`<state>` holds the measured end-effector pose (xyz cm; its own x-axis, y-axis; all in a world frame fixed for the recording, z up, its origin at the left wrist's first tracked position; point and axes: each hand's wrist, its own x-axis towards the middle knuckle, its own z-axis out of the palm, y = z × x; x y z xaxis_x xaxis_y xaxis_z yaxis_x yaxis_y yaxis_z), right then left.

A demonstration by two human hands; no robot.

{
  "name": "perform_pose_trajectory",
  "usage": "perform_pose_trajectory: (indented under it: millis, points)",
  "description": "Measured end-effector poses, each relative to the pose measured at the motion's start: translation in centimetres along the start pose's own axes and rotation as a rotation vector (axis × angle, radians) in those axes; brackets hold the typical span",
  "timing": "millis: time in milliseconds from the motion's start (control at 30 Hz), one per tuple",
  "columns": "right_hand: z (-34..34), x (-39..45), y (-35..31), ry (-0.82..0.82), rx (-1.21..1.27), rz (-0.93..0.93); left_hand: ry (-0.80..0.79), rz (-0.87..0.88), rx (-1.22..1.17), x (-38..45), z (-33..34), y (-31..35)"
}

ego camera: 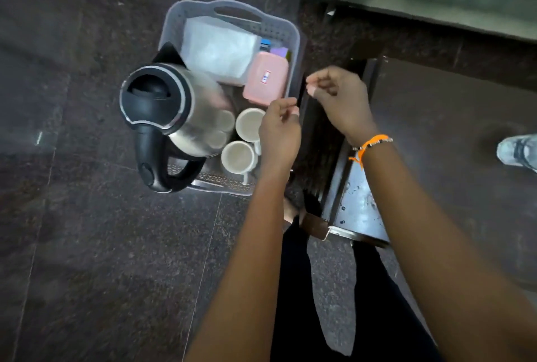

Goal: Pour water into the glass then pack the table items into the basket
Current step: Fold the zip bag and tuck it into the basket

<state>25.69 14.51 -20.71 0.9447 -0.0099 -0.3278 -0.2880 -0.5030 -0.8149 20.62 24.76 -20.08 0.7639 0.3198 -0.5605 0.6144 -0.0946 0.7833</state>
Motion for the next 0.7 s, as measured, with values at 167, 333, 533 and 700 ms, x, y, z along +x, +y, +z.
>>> perform_pose_trajectory:
  millis: [167, 333, 533, 700]
  points:
    - [-5.1, -5.3, 4.7, 0.071, 0.155, 0.13, -0.095, 0.005, 0.047, -4.5, 5.0, -1.1]
    - [-10.7, -9.5, 10.2, 0.114, 0.273, 0.244, -0.144, -0.031, 0.095, -8.9, 11.0, -2.5]
    - [-20.2, -14.7, 18.6, 0.16, 0.268, 0.356, -0.236, -0.078, 0.152, -15.2, 21.6, -4.6]
    - [-28.9, -17.4, 26.4, 0.252, 0.263, 0.471, -0.34, -0.087, 0.205, -19.3, 31.2, -5.3]
